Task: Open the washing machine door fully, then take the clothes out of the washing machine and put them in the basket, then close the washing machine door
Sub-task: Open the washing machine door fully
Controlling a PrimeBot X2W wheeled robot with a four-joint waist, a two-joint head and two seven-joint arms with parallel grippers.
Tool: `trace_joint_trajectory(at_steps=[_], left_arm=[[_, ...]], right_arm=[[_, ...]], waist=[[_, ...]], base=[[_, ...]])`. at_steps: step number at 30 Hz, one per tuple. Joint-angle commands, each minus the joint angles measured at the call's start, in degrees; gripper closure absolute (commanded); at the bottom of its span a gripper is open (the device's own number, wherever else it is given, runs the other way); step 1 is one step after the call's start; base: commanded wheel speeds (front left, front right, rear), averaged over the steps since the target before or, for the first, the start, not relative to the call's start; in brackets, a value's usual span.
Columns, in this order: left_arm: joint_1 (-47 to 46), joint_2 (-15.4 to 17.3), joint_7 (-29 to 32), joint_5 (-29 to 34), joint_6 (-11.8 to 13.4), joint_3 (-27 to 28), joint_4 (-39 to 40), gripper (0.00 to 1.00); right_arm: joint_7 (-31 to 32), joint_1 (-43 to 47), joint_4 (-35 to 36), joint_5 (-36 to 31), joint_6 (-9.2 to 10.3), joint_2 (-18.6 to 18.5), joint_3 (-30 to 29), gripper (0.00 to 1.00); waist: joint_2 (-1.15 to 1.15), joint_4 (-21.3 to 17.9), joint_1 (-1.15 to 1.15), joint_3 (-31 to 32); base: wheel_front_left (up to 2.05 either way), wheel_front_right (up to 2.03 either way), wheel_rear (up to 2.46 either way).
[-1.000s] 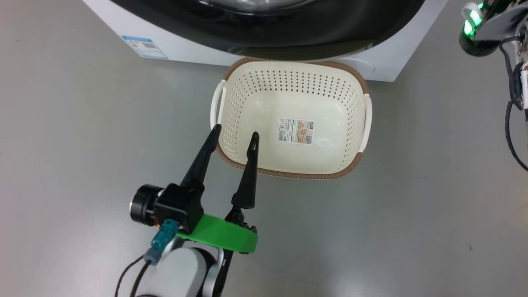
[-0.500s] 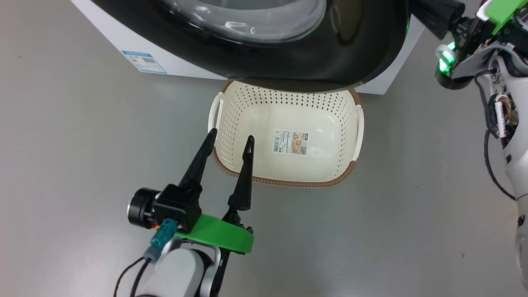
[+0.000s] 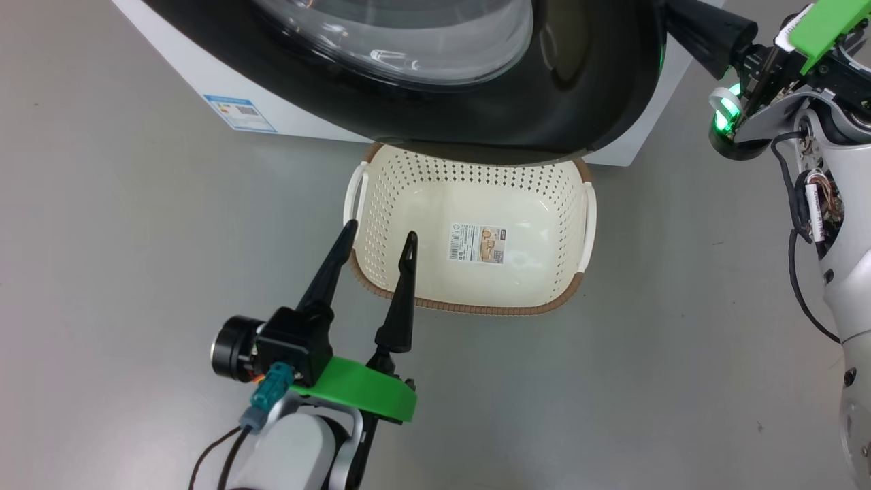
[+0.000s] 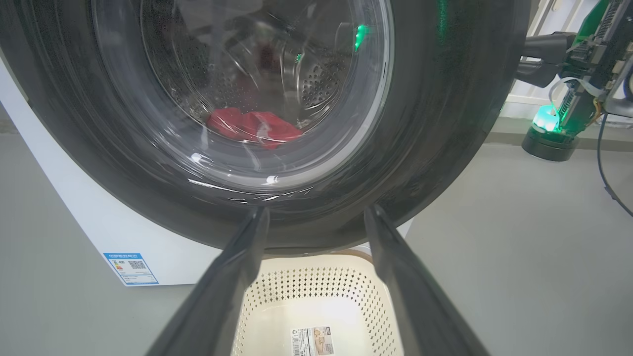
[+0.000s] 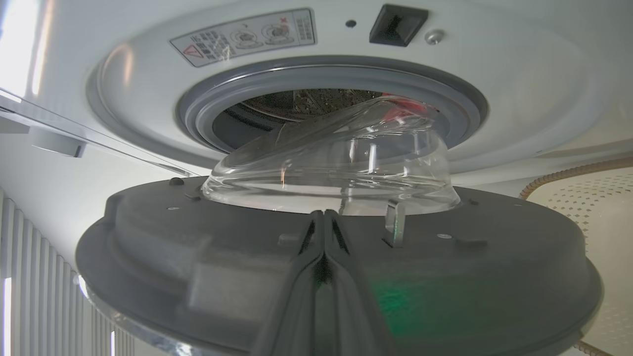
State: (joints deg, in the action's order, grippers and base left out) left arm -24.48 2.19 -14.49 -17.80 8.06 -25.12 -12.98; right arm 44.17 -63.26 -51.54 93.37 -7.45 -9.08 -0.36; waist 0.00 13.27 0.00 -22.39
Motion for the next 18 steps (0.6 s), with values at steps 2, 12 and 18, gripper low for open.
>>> trace_joint_trajectory(at_steps=[2,12,18], left_arm=[[0.5,0.7,-0.5,-0.3,0.0,1.7,1.0,0.0],[1.1,0.7,-0.5,0.1,-0.2,2.4,-0.1,0.0],[2.6,0.7,-0.5,0.2,-0.8,3.4,-0.8,0.0]], right_arm=[[-1.0,0.9,2.5,0.2,-0.03,0.9,-0.5,1.0],[-4.9,7.7,11.4,1.8,-0.03,0.2,-5.5,0.22],[-7.6,16.5,18.2,0.3,-0.03,0.7,-7.1,0.0]], waist=[[0.0,-0.1,0.0,0.1],[0.0,-1.1,0.0,1.9],[0.0,-2.1,0.0,4.3]], base=[[0.0,0.0,0.0],[0.0,0.0,0.0],[0.0,0.0,0.0]])
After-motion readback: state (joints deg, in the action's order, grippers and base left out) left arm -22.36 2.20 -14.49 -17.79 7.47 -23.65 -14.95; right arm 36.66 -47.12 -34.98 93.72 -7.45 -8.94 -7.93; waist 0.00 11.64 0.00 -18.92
